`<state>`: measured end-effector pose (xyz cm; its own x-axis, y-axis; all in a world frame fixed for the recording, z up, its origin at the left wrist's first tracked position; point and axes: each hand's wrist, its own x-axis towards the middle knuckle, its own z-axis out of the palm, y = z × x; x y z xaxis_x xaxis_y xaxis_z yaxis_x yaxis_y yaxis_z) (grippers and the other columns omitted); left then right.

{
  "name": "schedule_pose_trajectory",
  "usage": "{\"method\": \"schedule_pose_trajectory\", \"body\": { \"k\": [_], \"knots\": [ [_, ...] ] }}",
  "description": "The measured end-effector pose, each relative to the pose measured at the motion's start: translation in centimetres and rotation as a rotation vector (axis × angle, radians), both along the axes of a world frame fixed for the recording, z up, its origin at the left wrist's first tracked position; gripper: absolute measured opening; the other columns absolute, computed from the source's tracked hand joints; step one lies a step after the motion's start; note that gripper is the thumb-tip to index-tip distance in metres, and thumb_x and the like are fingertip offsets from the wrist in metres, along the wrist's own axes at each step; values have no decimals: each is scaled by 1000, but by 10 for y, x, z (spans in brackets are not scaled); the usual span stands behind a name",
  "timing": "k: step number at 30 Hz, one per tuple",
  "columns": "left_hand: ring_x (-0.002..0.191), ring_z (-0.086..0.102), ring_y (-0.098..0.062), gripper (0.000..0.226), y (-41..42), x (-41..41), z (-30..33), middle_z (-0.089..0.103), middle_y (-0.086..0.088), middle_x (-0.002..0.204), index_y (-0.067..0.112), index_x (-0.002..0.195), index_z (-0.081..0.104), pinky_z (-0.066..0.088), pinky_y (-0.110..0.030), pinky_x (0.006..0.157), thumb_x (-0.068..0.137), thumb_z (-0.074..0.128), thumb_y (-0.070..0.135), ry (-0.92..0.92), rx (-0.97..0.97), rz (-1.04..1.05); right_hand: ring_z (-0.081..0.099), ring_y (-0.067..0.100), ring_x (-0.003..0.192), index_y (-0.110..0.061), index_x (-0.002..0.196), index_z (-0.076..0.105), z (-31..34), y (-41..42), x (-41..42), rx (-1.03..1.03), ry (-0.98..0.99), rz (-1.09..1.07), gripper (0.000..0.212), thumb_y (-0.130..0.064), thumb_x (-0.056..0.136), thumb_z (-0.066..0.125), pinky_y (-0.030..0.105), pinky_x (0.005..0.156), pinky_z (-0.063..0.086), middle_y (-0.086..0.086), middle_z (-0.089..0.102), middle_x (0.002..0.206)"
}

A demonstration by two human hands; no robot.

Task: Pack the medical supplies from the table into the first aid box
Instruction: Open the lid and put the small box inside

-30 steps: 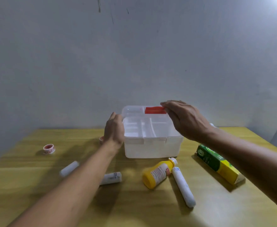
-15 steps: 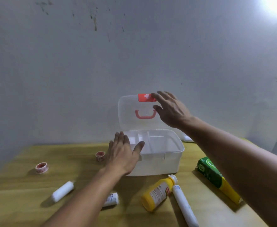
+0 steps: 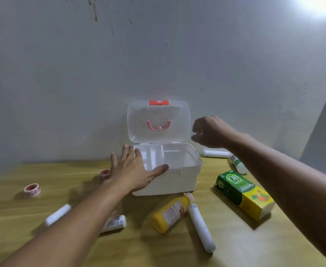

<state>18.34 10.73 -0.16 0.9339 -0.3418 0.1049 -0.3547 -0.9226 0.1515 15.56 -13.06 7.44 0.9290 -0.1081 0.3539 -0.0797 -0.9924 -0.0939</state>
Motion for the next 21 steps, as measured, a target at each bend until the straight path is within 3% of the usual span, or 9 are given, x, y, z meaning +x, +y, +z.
{"method": "schedule_pose_trajectory", "body": {
  "k": [3,5,8,10,12,14,16,19,21],
  "knots": [
    [151,-8,-19,113,-8,-1,7,1,-4,164,14,154,10,-1,-56,120,70,24,89,-82,17,-94,66,29,82,-12,91,72,-9,-17,-46,-43,242,-81,31,-37,73,76,39,74,58,7,73,90],
    [152,-3,-17,111,-18,-4,13,6,-2,164,16,153,13,3,-55,121,70,27,88,-101,-19,-166,67,24,80,-14,95,72,-12,-24,-78,-40,411,-152,40,-43,69,80,33,68,56,4,74,91],
    [151,0,-15,110,-31,-6,15,10,1,164,18,153,16,5,-53,121,69,31,87,-67,-60,-215,62,18,68,-8,108,65,-21,-34,-110,-106,609,-265,58,-46,67,80,22,42,48,5,70,96],
    [151,2,-15,104,-34,-4,11,12,2,164,19,153,19,7,-52,121,73,35,84,-51,-56,-234,67,24,77,-8,118,56,-32,-41,-123,-15,650,-332,72,-42,62,85,31,47,59,9,65,104],
    [151,6,-14,99,-35,-2,6,14,4,163,21,153,21,10,-50,121,76,36,82,-41,-61,-244,70,33,78,-8,120,51,-41,-46,-131,131,624,-365,76,-36,59,87,44,54,61,12,61,103],
    [151,7,-13,97,-35,-2,4,16,6,163,23,152,23,11,-50,121,76,36,81,-37,-64,-244,71,31,72,-10,118,53,-42,-49,-134,219,566,-361,69,-29,60,86,40,52,61,10,60,100],
    [151,8,-14,95,-36,-4,5,18,7,162,23,152,25,14,-49,121,77,38,81,-36,-64,-243,68,24,65,-13,113,56,-37,-50,-135,188,457,-342,60,-28,61,83,32,48,58,8,62,94],
    [151,11,-16,95,-36,-4,6,21,5,161,22,151,27,16,-48,120,77,42,79,-25,-71,-248,64,27,82,-14,113,60,-15,-52,-128,58,219,-297,59,-34,63,82,40,71,58,9,67,98],
    [151,9,-16,95,-35,-3,6,20,5,162,22,151,26,15,-48,121,76,46,78,-11,-87,-262,62,27,85,-10,111,62,4,-46,-117,47,108,-217,56,-33,64,83,40,74,57,10,67,99]
  ]
}}
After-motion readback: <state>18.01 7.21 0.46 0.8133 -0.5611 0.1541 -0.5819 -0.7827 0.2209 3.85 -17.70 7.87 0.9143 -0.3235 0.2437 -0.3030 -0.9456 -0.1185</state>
